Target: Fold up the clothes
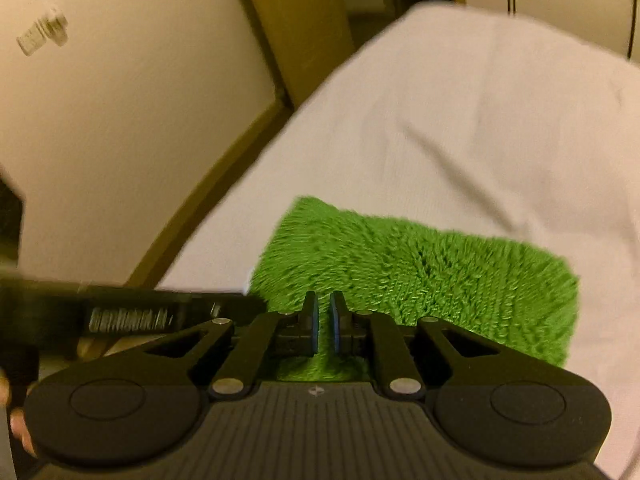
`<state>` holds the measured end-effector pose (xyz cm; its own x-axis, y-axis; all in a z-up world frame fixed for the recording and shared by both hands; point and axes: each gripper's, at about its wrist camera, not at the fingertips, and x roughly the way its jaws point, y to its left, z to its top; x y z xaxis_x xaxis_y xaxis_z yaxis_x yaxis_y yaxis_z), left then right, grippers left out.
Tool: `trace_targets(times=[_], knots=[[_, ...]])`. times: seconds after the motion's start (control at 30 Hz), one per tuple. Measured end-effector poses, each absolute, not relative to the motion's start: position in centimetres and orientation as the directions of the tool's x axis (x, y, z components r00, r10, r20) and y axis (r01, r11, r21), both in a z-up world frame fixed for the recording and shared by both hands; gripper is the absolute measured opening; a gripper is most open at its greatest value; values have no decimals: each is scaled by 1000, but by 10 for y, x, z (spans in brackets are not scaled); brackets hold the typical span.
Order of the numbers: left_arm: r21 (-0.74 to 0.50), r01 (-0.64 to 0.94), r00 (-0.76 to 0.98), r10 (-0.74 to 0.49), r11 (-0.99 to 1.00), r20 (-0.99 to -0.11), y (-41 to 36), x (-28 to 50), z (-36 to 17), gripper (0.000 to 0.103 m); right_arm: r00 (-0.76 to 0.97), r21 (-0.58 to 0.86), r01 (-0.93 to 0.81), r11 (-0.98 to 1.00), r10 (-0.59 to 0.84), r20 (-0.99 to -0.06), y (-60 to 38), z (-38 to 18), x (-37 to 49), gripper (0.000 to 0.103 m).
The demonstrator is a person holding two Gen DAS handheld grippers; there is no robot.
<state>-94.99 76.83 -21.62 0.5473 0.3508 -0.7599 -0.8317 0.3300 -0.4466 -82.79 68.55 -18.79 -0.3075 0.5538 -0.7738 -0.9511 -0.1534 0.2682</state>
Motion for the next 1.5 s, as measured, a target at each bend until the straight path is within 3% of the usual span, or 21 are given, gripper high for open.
trace_targets(times=[0.2,0.3,0.5,1.07,1.5], knots=[[-433,-786,600,377,441,-705,786,-937,-189,1,-346,296,-938,-181,543,-765,640,-176,-846,13],[-398,-779,584,330,483,-742,796,-928,-206,0,-336,268,-941,-207,473,-815,626,-191,-862,13],[-358,-795,548,326,489,-770,794,-937,-223,0,-342,283,-939,-194,456,-822,624,-206,-868,0],[-289,-835,469,331,467,-819,778,-946,-220,0,-367,333,-930,-155,430,-825,633,-204,-856,0],[-338,-832,510,367,440,-778,761,-961,-199,0,-357,323,-934,-152,436,-826,633,-205,-856,0]])
